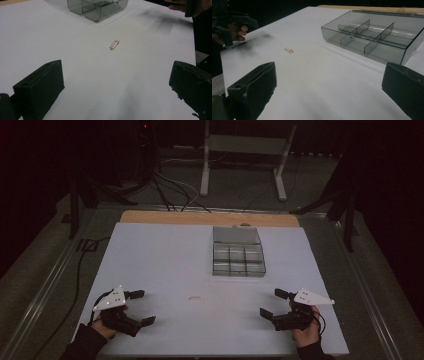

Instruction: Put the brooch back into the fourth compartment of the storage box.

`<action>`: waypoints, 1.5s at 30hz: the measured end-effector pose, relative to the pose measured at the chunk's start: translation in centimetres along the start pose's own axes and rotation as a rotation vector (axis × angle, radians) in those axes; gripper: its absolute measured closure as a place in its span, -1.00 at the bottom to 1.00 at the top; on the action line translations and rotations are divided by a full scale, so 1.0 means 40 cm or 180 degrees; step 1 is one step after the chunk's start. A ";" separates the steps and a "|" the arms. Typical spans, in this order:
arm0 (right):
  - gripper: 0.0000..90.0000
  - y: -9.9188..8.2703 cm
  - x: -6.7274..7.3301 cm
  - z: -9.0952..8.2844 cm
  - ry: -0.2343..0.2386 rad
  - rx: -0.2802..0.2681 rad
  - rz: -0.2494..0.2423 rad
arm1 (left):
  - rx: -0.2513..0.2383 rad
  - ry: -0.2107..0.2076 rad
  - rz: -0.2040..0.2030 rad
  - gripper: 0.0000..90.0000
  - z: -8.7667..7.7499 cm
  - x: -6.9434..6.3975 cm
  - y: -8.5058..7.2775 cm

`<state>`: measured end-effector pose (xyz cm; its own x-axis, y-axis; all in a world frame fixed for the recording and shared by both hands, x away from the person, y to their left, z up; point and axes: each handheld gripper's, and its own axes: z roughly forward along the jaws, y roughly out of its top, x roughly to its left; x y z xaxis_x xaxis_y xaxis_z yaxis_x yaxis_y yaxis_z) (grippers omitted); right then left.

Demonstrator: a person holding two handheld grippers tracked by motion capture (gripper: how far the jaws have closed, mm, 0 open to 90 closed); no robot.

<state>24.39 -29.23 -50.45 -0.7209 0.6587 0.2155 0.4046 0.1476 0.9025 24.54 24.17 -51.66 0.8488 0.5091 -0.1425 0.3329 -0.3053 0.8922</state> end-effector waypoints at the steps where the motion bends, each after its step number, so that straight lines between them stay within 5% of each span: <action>1: -1.00 0.000 0.000 -0.001 0.0004 -0.0010 0.0001 | 0.0017 -0.0006 0.0017 -0.97 0.000 0.000 0.001; 11: -1.00 0.003 0.002 -0.001 0.0005 -0.0032 -0.0006 | -0.0018 -0.0051 -0.0012 -0.97 0.001 0.004 0.015; 24: -1.00 0.002 0.003 0.001 0.0025 -0.0029 0.0024 | -0.0095 -0.0178 0.0112 -0.97 0.022 0.017 0.075; 45: -1.00 0.000 0.004 -0.002 0.0028 -0.0008 0.0029 | -0.0031 -0.0465 0.0277 -0.97 0.119 0.035 0.162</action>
<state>24.25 -29.17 -50.38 -0.7221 0.6535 0.2270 0.4098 0.1398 0.9014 29.83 19.08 -48.11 0.9252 0.3585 -0.1246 0.2521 -0.3349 0.9079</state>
